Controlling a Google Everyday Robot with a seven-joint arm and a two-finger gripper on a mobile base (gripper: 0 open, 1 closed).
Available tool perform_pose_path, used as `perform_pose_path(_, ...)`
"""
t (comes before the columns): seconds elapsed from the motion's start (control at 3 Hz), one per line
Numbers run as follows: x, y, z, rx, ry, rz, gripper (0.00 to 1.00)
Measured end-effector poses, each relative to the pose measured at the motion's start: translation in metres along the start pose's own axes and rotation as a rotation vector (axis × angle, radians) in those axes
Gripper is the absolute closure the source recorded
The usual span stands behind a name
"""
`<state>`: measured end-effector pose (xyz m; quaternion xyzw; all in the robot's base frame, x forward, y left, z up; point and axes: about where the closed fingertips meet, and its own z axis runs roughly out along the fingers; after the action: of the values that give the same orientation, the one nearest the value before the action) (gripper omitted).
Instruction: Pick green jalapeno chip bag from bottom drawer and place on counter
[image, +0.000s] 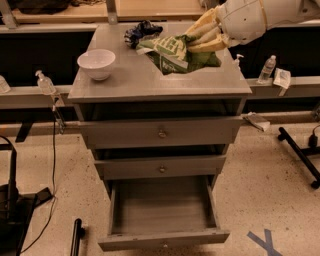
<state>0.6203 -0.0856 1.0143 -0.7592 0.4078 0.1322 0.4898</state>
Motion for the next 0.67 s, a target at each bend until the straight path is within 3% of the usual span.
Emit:
perform_pose_path(0.33,0.016,-0.016,0.010,0.007,0.033,-0.031,1.00)
perform_pose_path(0.67,0.068,-0.049,0.028,0.038,0.140,-0.033,1.00)
